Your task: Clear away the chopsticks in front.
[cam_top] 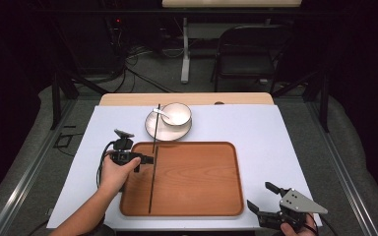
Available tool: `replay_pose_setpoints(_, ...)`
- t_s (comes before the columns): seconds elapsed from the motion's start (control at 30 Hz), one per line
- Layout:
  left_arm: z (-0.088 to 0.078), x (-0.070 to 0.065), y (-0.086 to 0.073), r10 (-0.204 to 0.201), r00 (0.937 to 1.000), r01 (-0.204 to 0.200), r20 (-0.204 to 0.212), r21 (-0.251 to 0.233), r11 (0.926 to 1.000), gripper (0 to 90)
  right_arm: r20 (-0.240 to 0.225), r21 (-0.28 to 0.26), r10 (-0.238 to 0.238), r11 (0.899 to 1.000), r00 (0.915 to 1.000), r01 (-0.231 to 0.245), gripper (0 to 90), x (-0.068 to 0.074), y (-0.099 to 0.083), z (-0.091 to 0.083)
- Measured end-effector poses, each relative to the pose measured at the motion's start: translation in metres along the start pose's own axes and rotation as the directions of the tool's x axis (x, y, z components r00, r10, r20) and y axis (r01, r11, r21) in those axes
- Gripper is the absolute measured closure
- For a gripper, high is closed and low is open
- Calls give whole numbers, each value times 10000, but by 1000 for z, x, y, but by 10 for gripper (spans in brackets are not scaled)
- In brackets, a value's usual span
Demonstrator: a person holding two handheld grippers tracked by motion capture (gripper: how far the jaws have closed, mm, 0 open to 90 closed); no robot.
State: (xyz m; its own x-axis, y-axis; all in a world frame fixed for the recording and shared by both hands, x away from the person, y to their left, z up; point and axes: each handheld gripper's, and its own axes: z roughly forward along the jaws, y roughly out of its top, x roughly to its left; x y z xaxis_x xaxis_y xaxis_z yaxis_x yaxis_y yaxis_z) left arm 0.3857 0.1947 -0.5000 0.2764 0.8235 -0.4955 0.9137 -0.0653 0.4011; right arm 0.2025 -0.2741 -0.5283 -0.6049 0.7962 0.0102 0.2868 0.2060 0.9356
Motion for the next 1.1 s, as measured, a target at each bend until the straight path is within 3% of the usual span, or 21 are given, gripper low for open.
replay_pose_setpoints(0.2,-11,3,20,102,9999,-101,13,-613,9981,515,-5,9,-4,10000,10000,4,147,0,0,0)
replay_pose_setpoints(0.4,-17,5,39,217,9990,-252,-394,-907,9956,440,-9,21,-4,10000,10000,4,147,-1,0,0)
replay_pose_setpoints(0.47,-18,5,44,165,9993,-202,-333,-1130,9934,394,-9,16,-1,10000,10000,1,146,-1,0,0)
replay_pose_setpoints(0.53,-18,6,49,272,9991,-309,-338,-1137,9930,364,-11,21,-5,10000,10000,5,147,-1,0,0)
replay_pose_setpoints(0.6,-16,5,54,113,9993,-150,-344,-1095,9939,347,-17,26,2,10000,10000,-2,147,-1,0,0)
replay_pose_setpoints(0.77,-8,3,62,334,9961,-426,-811,-1139,9926,351,-24,35,-1,10000,10000,1,147,-1,0,0)
replay_pose_setpoints(1.03,8,4,74,252,9956,-333,-904,-895,9954,441,-41,37,18,10000,10000,-18,146,-1,0,0)
replay_pose_setpoints(1.1,11,4,77,318,9936,-413,-1085,-859,9954,469,-46,34,22,10000,10000,-22,147,-1,0,0)
